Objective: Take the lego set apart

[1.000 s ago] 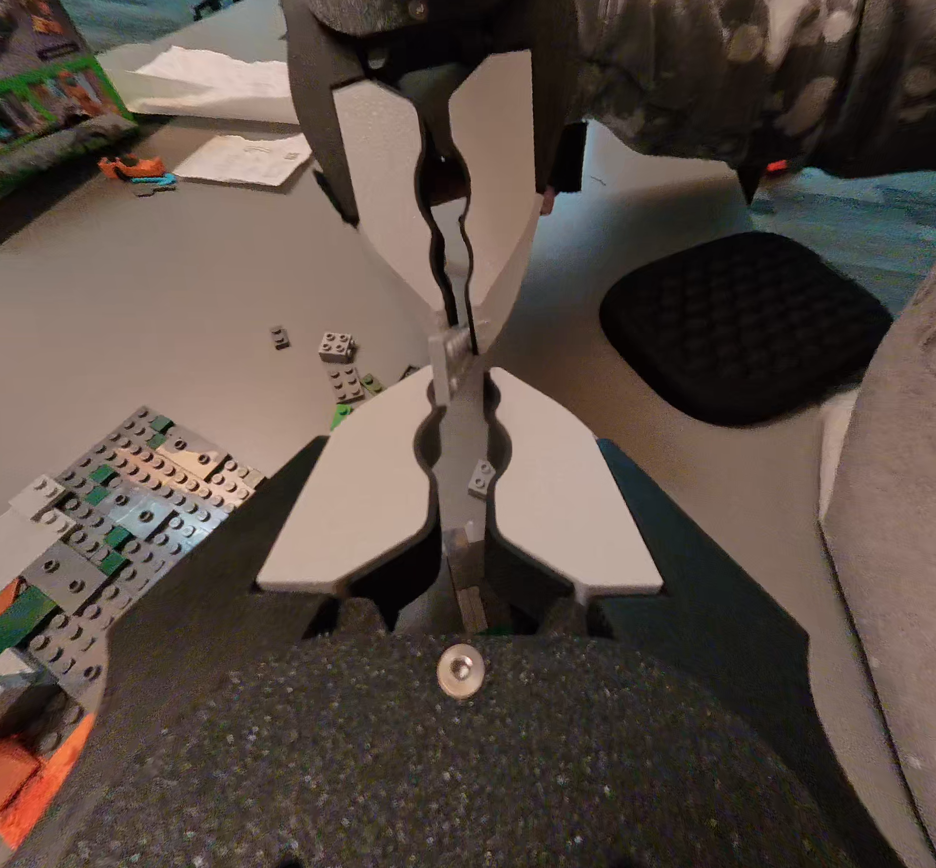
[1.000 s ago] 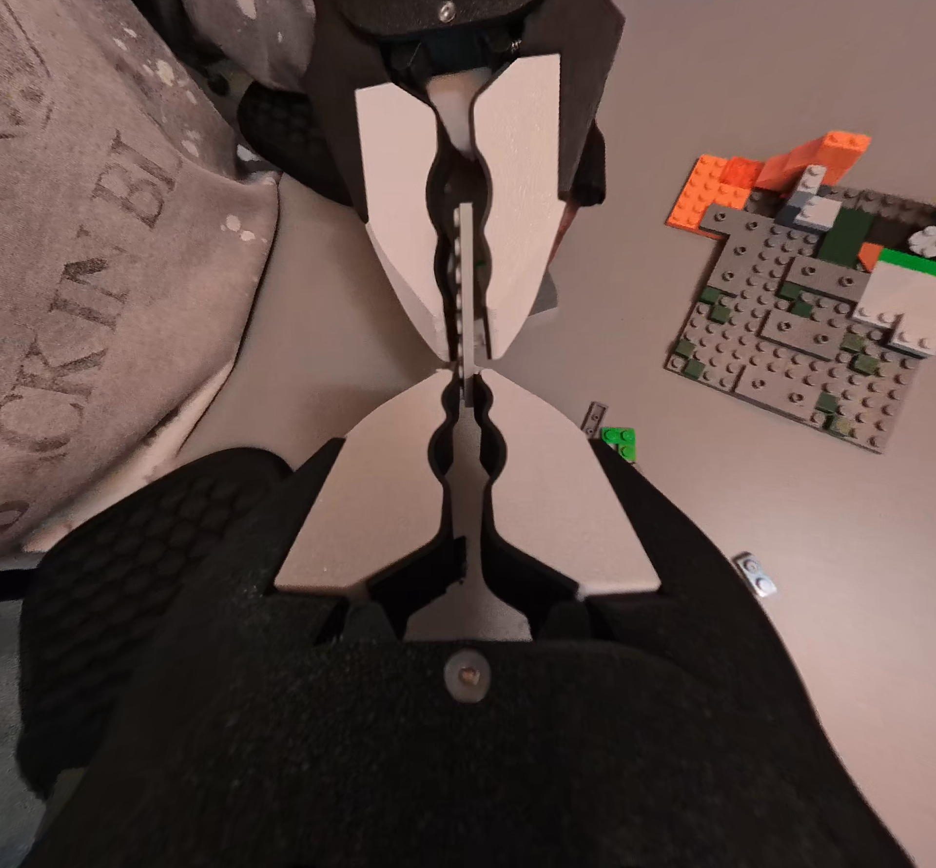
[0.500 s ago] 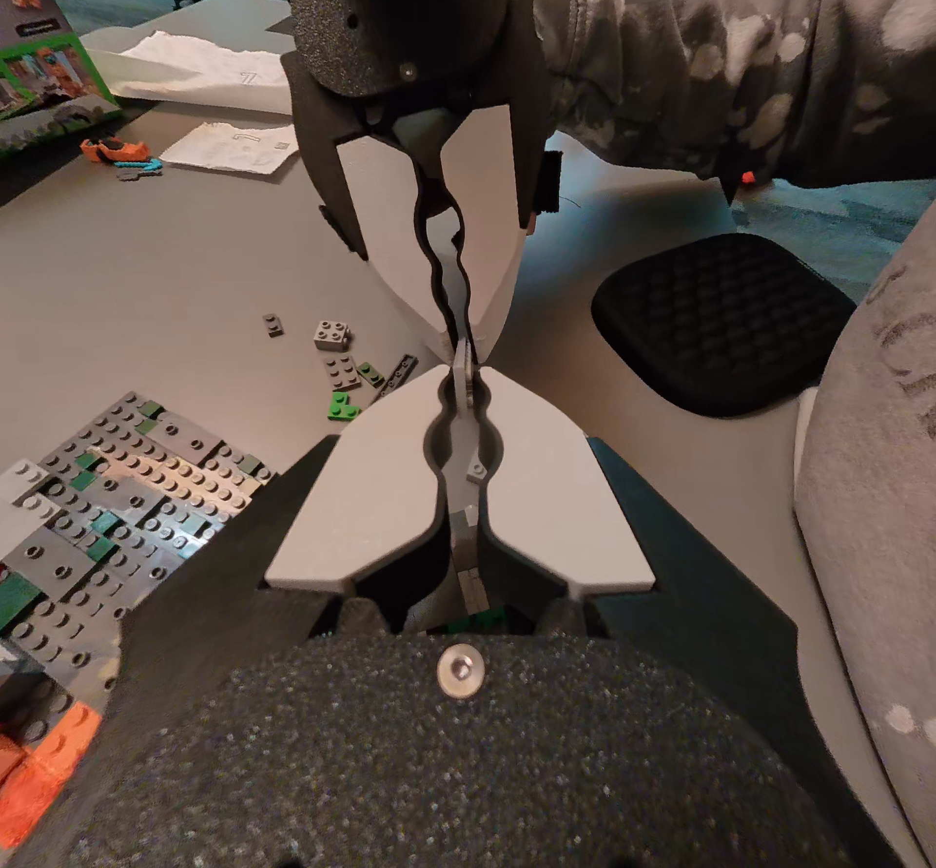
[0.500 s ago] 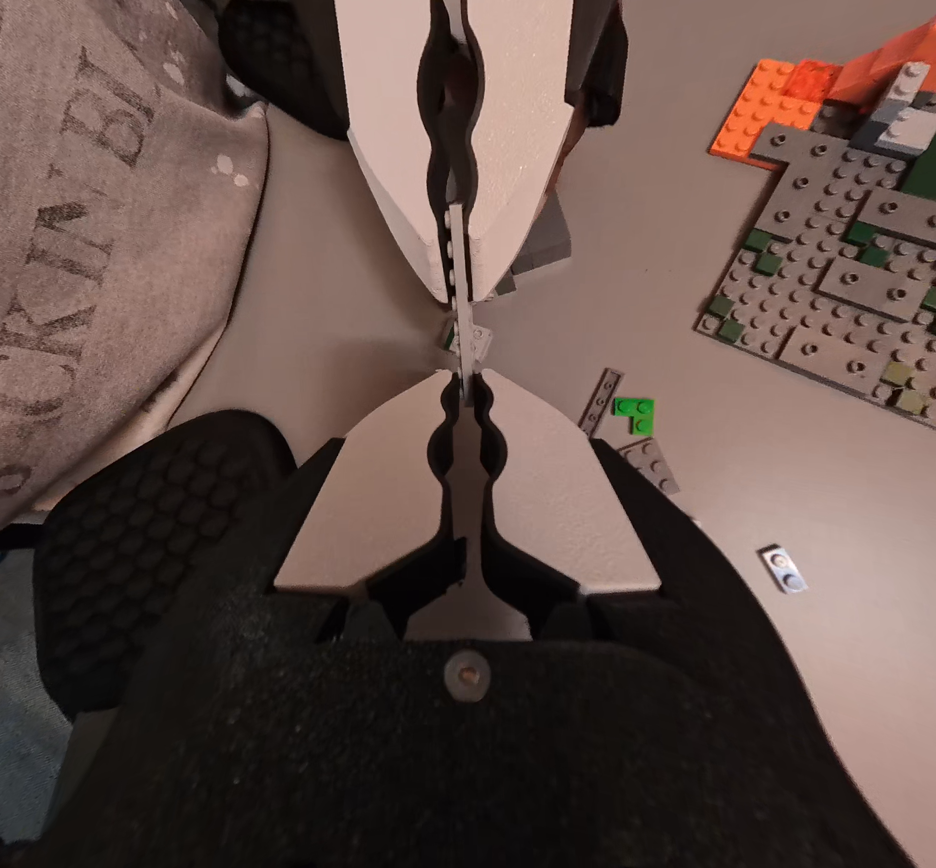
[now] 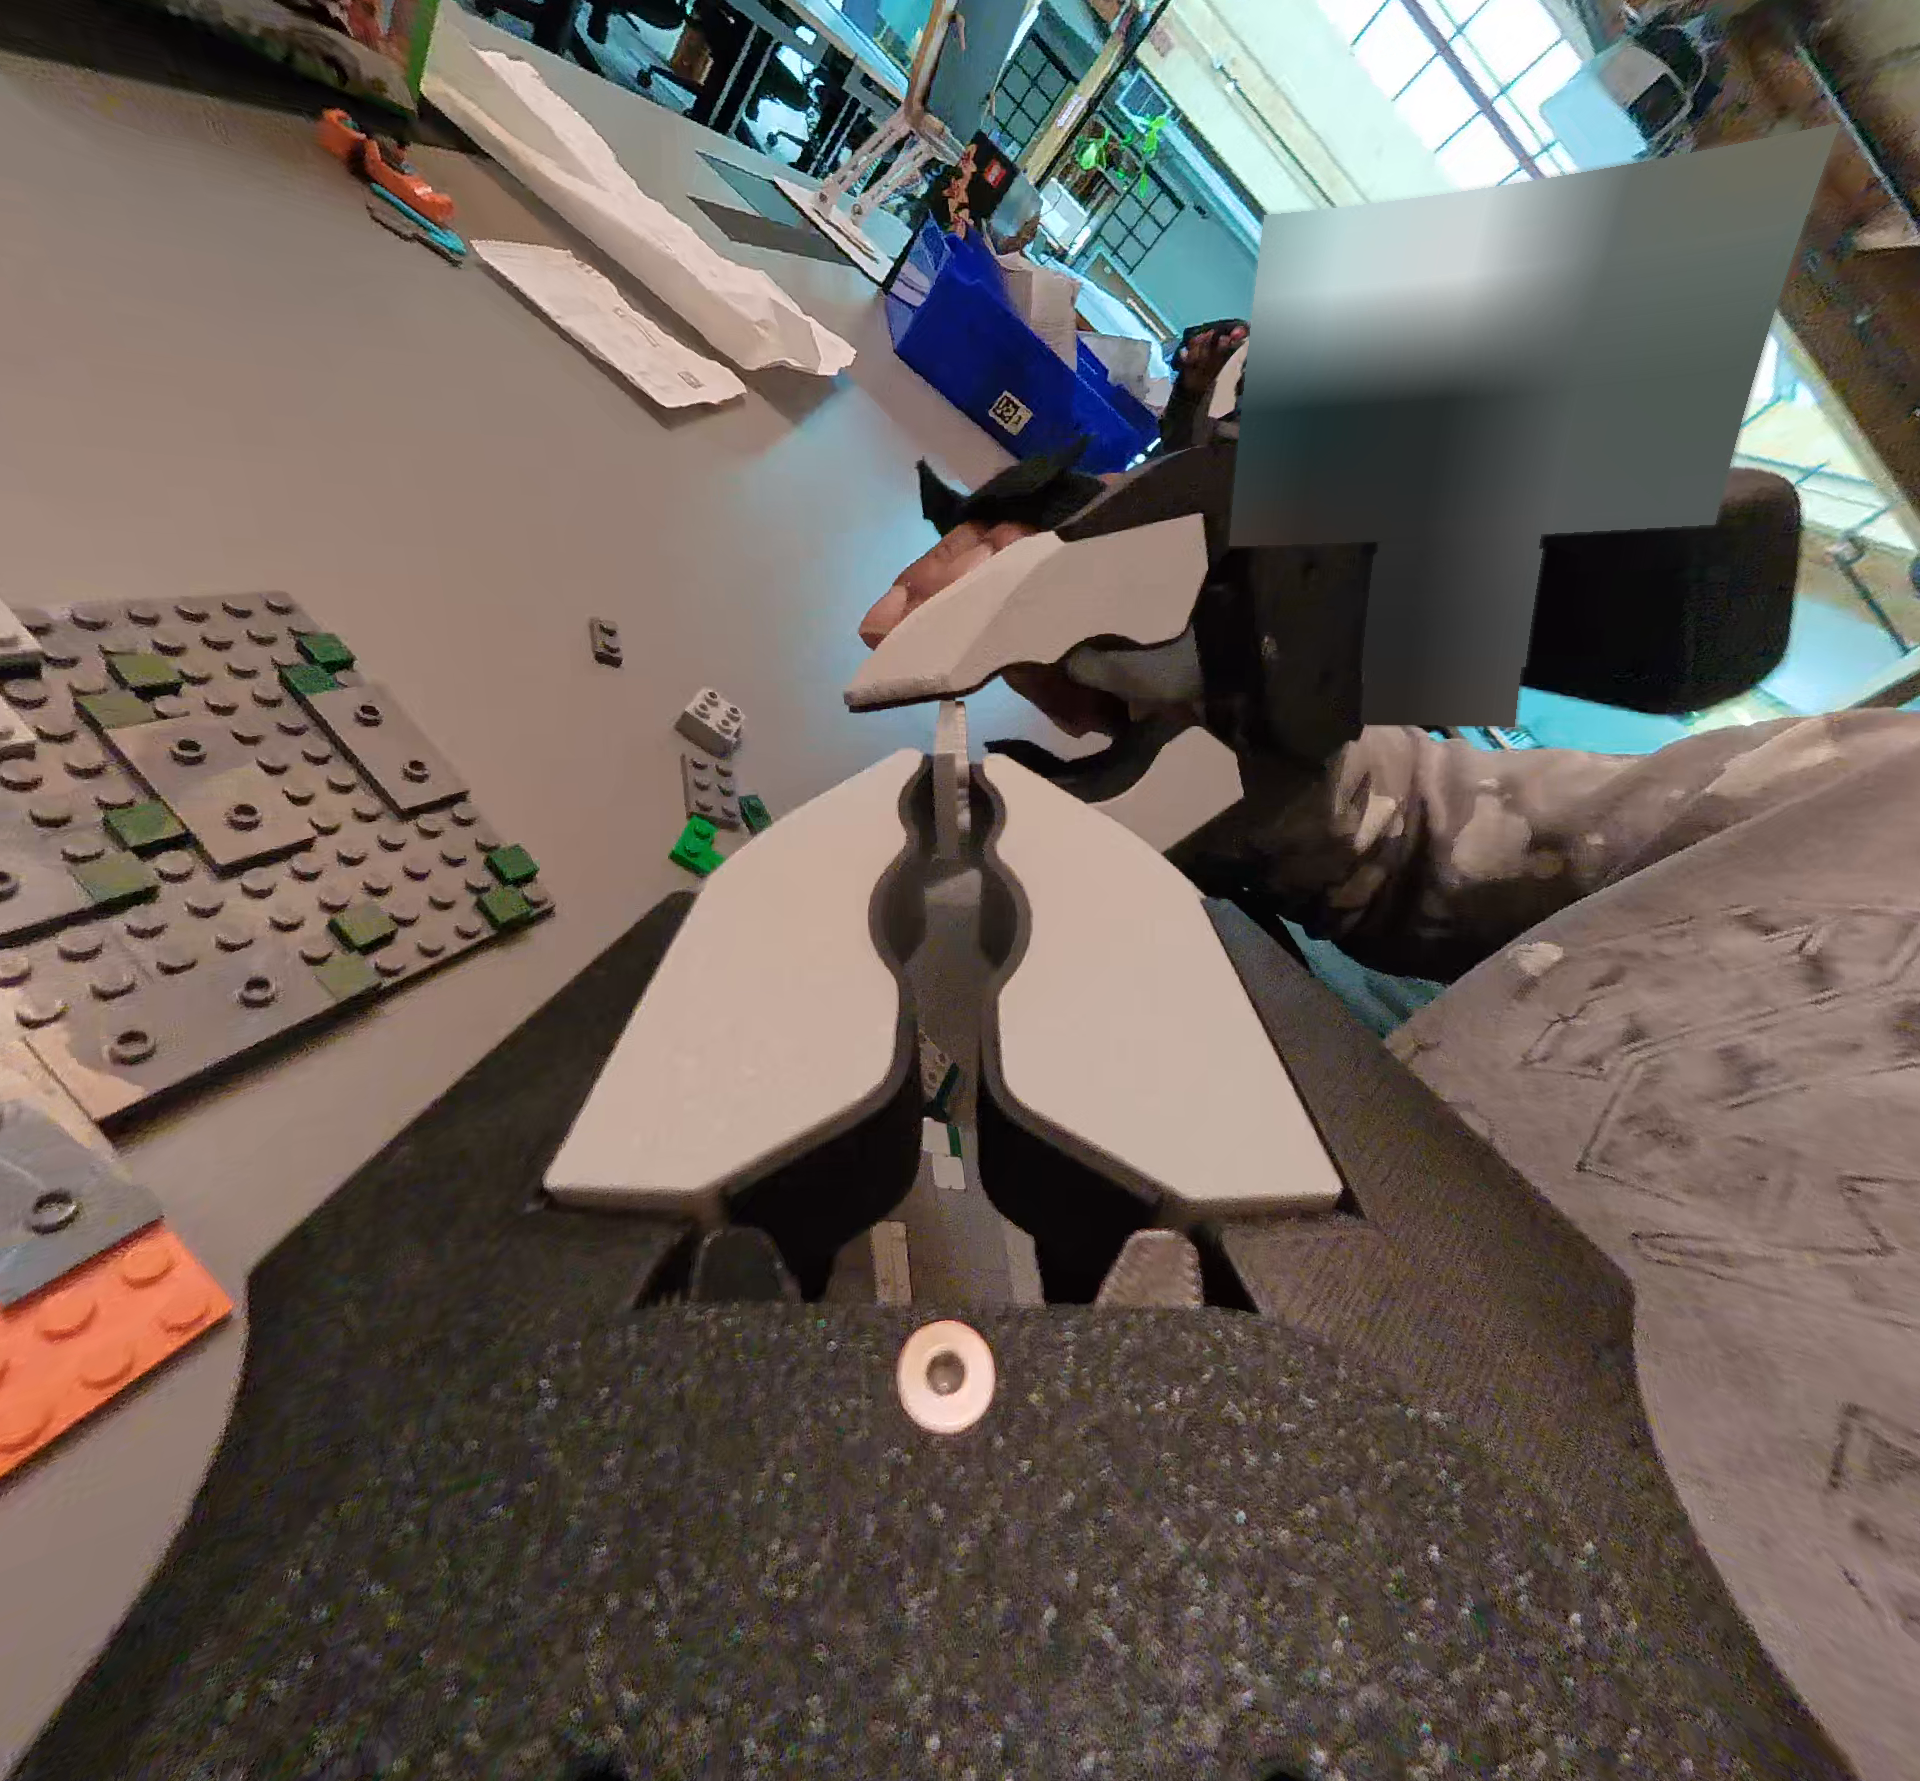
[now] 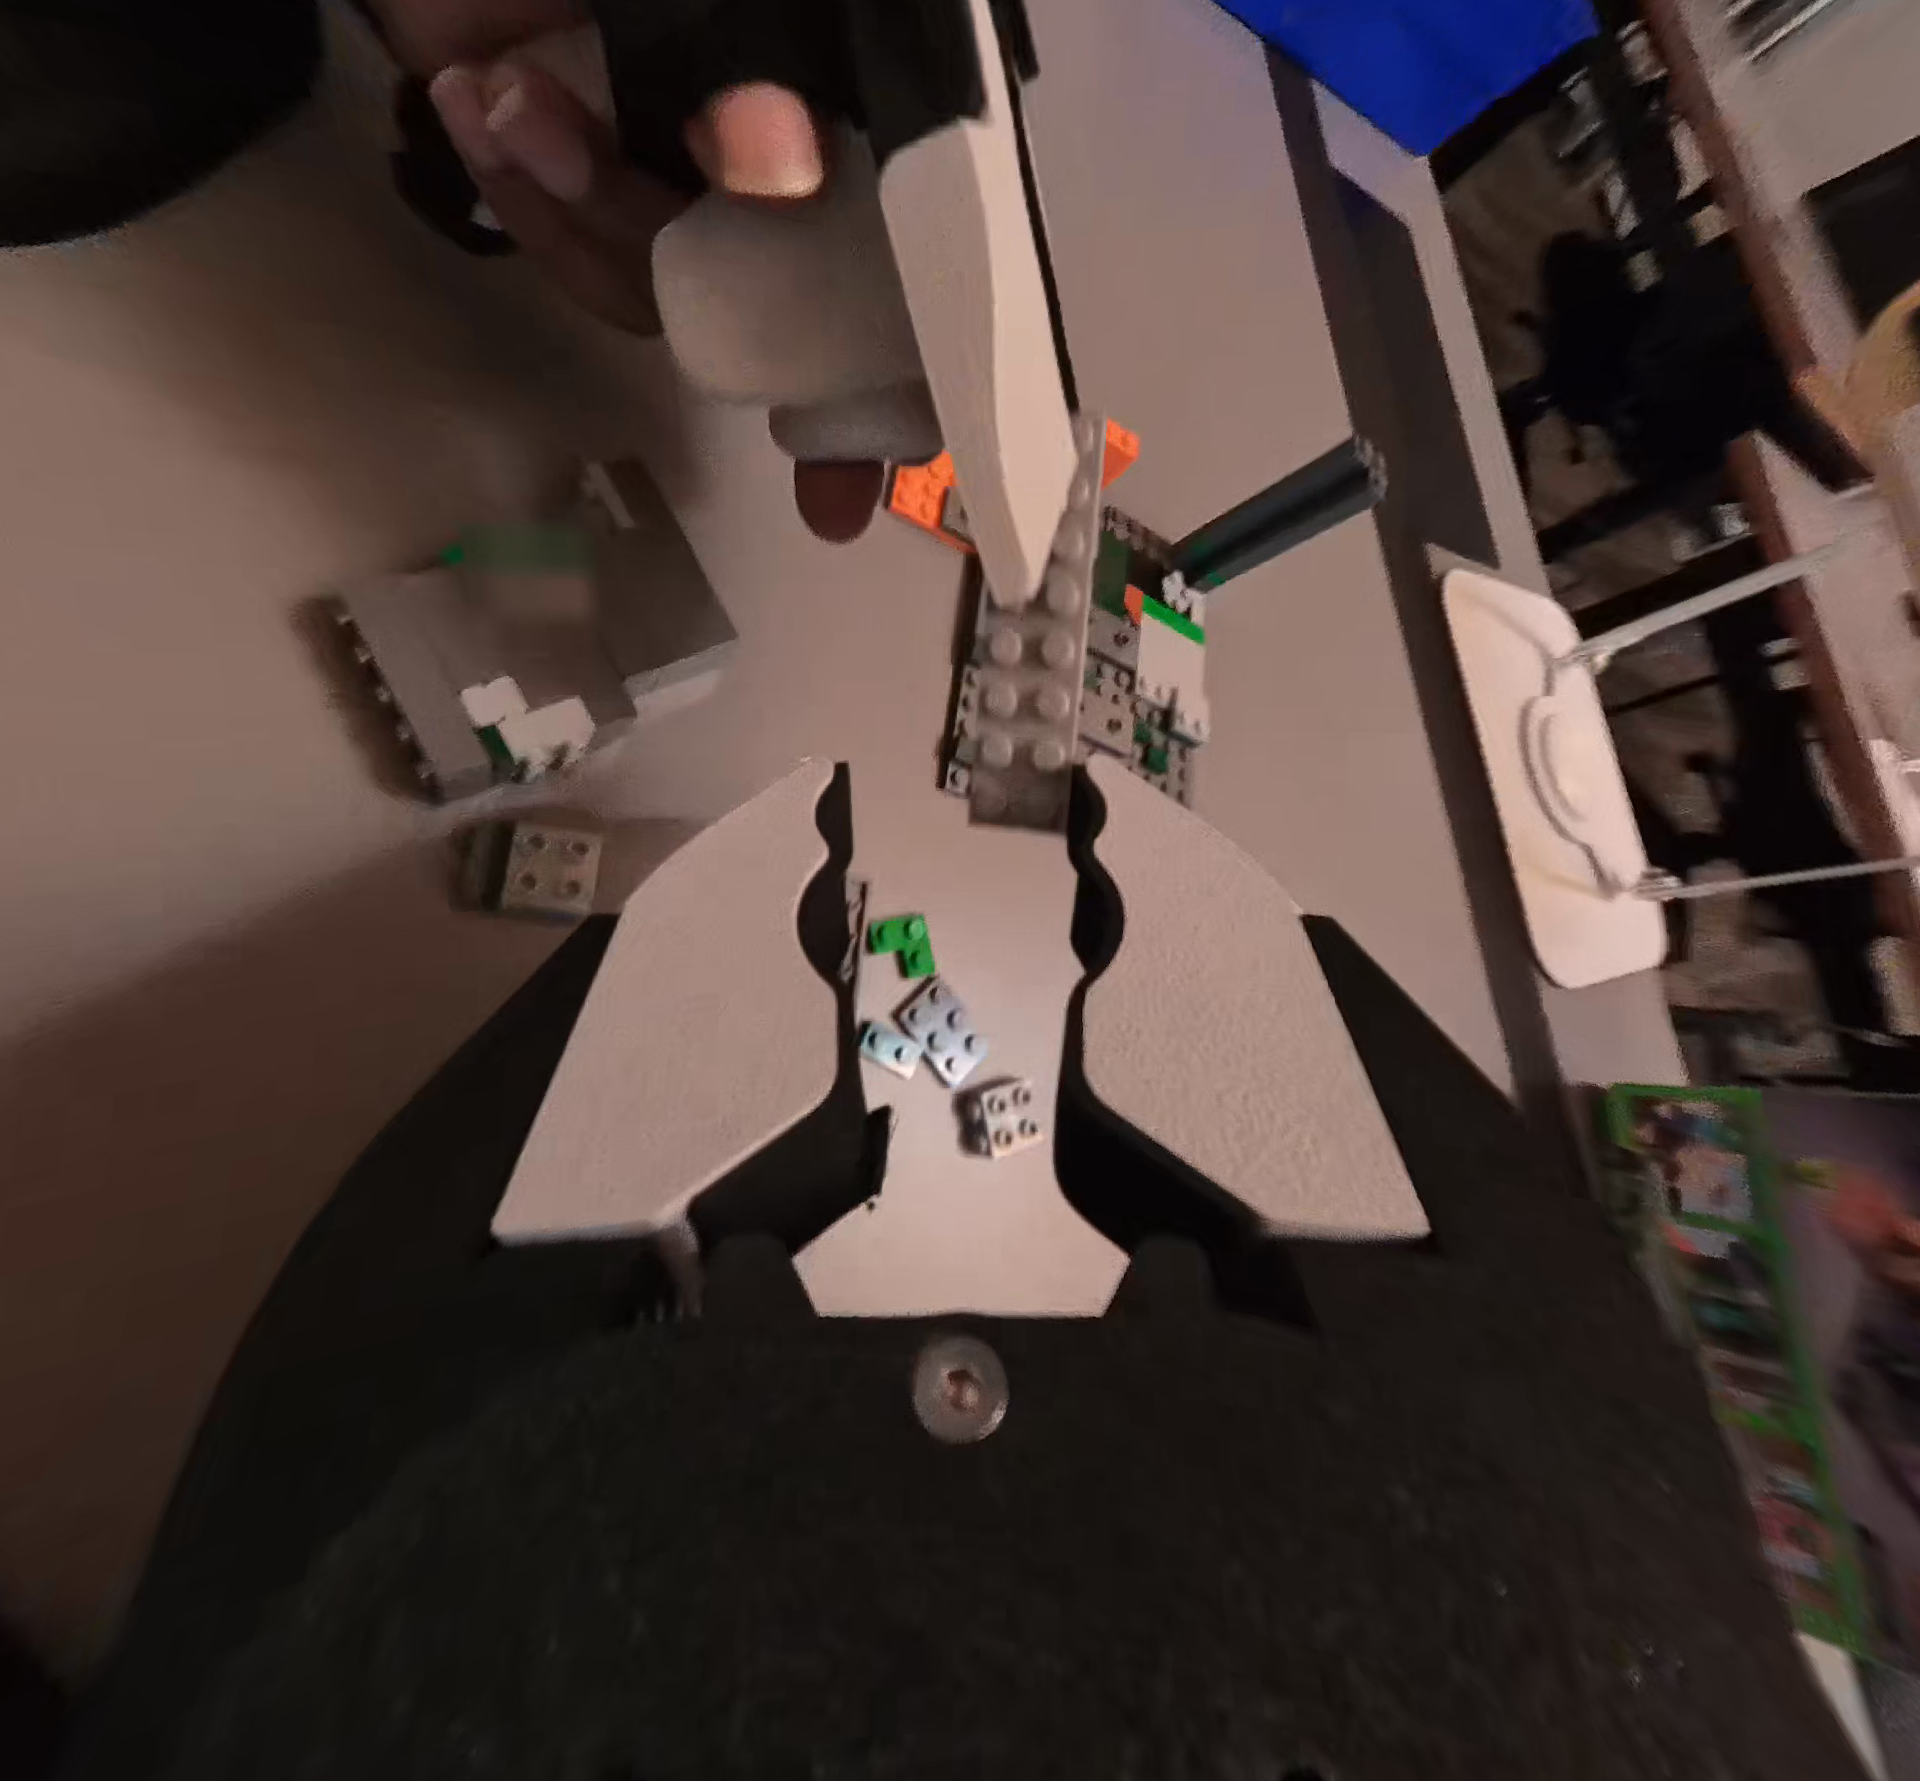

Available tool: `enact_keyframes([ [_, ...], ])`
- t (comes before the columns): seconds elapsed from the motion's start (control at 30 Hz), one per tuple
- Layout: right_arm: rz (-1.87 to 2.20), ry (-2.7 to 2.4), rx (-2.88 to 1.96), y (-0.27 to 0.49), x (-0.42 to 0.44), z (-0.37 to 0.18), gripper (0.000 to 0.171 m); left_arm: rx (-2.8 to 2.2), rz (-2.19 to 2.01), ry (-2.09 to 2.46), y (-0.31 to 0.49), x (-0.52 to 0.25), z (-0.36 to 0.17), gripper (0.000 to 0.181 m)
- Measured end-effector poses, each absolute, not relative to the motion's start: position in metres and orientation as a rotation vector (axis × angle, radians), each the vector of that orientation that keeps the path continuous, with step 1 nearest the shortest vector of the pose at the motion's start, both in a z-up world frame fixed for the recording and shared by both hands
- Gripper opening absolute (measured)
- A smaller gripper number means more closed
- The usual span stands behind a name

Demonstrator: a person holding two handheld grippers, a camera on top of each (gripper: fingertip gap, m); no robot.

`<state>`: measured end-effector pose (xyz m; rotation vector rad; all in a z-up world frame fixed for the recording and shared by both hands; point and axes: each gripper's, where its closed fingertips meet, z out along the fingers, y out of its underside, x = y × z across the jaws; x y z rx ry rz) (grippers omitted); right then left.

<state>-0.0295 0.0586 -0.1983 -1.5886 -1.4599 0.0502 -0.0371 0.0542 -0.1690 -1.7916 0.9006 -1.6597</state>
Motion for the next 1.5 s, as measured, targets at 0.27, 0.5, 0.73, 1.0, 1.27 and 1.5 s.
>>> enact_keyframes([
  [0.27,-0.042,-1.568,-1.659,0.075,-0.014,-0.189,0.017,-1.795,-1.457,0.934,0.064,-0.045,-0.17,0.015],
  [0.5,0.194,-1.816,-2.07,0.042,0.047,-0.249,0.017,-1.762,-1.18,1.076,0.071,-0.053,-0.176,0.015],
  [0.73,0.201,-1.84,-2.213,0.029,0.044,-0.264,0.018,-1.779,-1.027,1.156,0.072,-0.053,-0.197,0.019],
  [1.0,0.234,-1.756,-2.211,0.039,0.045,-0.26,0.027,-1.802,-1.012,1.181,0.075,-0.052,-0.208,0.018],
  [1.27,0.419,-1.609,-2.035,0.015,0.019,-0.233,0.027,-1.796,-1.001,1.191,0.075,-0.053,-0.207,0.018],
  [1.5,0.538,-1.552,-1.996,-0.004,-0.031,-0.253,0.042,-1.803,-0.991,1.225,0.07,-0.051,-0.212,0.017],
])
